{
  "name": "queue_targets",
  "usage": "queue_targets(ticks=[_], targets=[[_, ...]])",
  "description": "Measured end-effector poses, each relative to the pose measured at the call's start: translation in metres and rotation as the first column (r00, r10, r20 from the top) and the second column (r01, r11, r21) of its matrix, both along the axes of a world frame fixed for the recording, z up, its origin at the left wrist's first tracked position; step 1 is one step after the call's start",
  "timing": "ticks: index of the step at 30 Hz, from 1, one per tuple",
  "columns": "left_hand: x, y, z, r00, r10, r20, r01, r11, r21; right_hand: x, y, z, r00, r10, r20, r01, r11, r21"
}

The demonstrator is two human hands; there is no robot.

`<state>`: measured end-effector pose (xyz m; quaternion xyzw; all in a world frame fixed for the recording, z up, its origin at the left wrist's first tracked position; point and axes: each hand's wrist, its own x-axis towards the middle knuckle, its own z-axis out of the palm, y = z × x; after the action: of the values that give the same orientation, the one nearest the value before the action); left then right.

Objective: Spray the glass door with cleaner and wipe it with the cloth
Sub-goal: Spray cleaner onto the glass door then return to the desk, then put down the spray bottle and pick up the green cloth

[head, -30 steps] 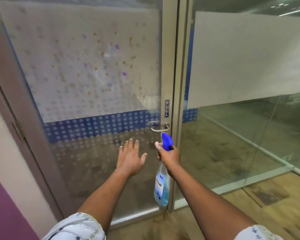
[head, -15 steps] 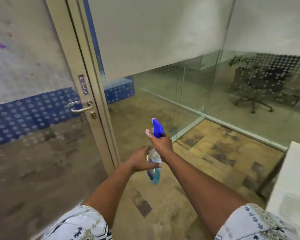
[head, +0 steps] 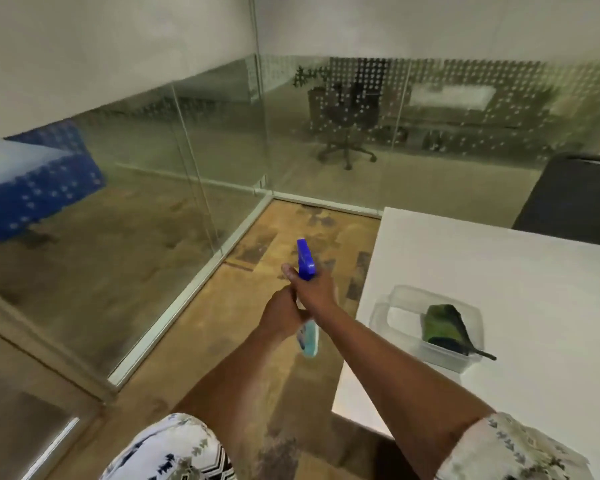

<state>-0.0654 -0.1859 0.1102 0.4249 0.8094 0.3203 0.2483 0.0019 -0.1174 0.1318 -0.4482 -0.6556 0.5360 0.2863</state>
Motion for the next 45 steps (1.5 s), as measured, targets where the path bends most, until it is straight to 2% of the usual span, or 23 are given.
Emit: queue_targets(ticks=[7,11,14,16,20,23,27,30,33,36,38,40,43,45], targets=[[0.085,0.100,-0.038,0.995,-0.084,0.055,0.083,0.996,0.014,0.126,0.095,-0.028,0.952,0.044,0.303,-0.086,0.988,0.127],[0.110,0.130,-0.066,0.993,-0.046,0.112,0.048,0.999,-0.018,0.189,0.127,-0.061,0.887,-0.003,0.462,-0.057,0.992,0.115],[0.120,0.141,-0.082,1.000,-0.002,0.019,0.002,1.000,-0.010,0.227,0.145,-0.087,0.803,-0.075,0.592,0.004,0.993,0.121],[0.124,0.147,-0.092,0.999,-0.013,0.029,0.013,1.000,-0.014,0.247,0.156,-0.100,0.741,-0.103,0.663,0.033,0.993,0.117],[0.128,0.156,-0.109,0.992,-0.045,0.122,0.048,0.999,-0.023,0.277,0.175,-0.121,0.679,-0.164,0.715,0.168,0.984,0.066],[0.132,0.160,-0.118,0.986,-0.082,0.146,0.085,0.996,-0.019,0.288,0.188,-0.131,0.648,-0.138,0.749,0.210,0.978,-0.002],[0.137,0.166,-0.128,0.970,-0.116,0.215,0.122,0.992,-0.015,0.292,0.200,-0.138,0.619,-0.079,0.781,0.176,0.984,-0.040],[0.144,0.172,-0.138,0.955,-0.170,0.243,0.189,0.980,-0.058,0.295,0.209,-0.142,0.624,0.016,0.781,0.157,0.977,-0.145],[0.149,0.177,-0.145,0.945,-0.191,0.264,0.215,0.975,-0.065,0.298,0.214,-0.145,0.524,0.074,0.848,0.129,0.978,-0.165],[0.148,0.182,-0.147,0.942,-0.212,0.262,0.236,0.969,-0.067,0.291,0.220,-0.141,0.421,0.116,0.900,0.028,0.990,-0.141],[0.144,0.183,-0.148,0.939,-0.227,0.257,0.253,0.965,-0.070,0.288,0.227,-0.138,0.385,0.192,0.903,-0.020,0.980,-0.200],[0.141,0.183,-0.149,0.940,-0.235,0.247,0.261,0.962,-0.078,0.288,0.231,-0.138,0.310,0.282,0.908,-0.102,0.959,-0.263],[0.140,0.182,-0.150,0.938,-0.244,0.248,0.273,0.958,-0.091,0.288,0.233,-0.138,0.220,0.295,0.930,-0.098,0.955,-0.280],[0.140,0.182,-0.149,0.938,-0.254,0.235,0.283,0.954,-0.097,0.286,0.233,-0.133,0.230,0.294,0.928,-0.120,0.954,-0.273]])
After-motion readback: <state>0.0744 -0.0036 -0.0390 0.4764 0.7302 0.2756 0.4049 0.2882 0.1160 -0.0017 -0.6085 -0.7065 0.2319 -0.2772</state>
